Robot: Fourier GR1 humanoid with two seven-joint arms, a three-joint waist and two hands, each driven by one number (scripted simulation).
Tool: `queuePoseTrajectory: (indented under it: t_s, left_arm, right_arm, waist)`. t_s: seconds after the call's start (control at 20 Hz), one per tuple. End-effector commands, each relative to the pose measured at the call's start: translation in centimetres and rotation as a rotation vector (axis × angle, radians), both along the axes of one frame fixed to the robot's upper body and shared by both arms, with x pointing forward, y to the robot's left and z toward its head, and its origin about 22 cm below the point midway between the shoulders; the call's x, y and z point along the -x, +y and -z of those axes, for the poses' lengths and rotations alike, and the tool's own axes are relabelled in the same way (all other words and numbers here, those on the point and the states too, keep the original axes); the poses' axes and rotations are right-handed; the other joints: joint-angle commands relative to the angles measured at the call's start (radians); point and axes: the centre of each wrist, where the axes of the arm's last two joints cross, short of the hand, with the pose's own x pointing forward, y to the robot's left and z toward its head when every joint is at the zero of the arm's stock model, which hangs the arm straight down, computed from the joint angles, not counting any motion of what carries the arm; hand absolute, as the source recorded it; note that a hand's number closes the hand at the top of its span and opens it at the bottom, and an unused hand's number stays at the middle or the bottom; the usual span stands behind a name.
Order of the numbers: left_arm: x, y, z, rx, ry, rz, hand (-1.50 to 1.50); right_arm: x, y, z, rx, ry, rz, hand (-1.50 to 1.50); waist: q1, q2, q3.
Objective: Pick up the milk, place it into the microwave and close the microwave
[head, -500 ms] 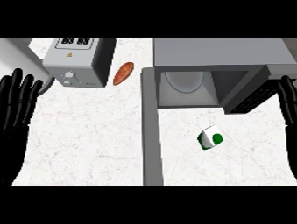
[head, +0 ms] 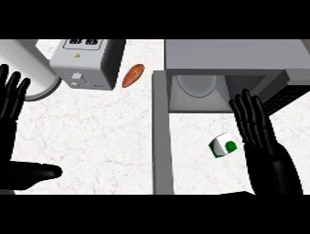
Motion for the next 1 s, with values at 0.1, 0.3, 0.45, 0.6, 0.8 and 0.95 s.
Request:
queuePoseTrajectory:
  t_s: [0.1, 0.3, 0.45, 0.6, 0.8, 0.95]
  left_arm:
    - [3.3, 1.7, 1.7, 0.072, 0.060, -0.011, -1.50]
    - [4.8, 1.9, 2.6, 0.076, 0.042, -0.032, -1.50]
    - [6.5, 1.0, 2.5, 0.043, 0.052, -0.027, -1.50]
    - [6.4, 1.0, 2.3, 0.064, 0.068, -0.012, -1.50]
    - [8.2, 0.9, 3.8, 0.065, 0.066, -0.018, -1.50]
    - [9.3, 1.3, 3.2, 0.044, 0.074, -0.036, -1.50]
  right_arm:
    - [1.8, 3.5, 2.1, -0.078, 0.046, -0.081, -1.50]
    - [2.5, 4.4, 1.7, -0.067, 0.058, -0.081, -1.50]
    - [4.8, 4.3, 2.1, -0.070, 0.039, -0.004, -1.50]
    - [3.8, 3.5, 4.6, -0.032, 0.014, 0.052, -1.50]
    - [2.8, 2.4, 2.4, 0.029, 0.021, 0.159, -1.50]
    - [2.9, 3.0, 5.6, 0.056, 0.009, 0.232, -1.50]
  waist:
    - [0.003, -0.001, 0.000]
    - [0.000, 0.000, 0.000]
    - [-0.003, -0.002, 0.000]
    - [-0.003, 0.000, 0.000]
    - [0.000, -0.001, 0.000]
    - [0.001, -0.001, 0.000]
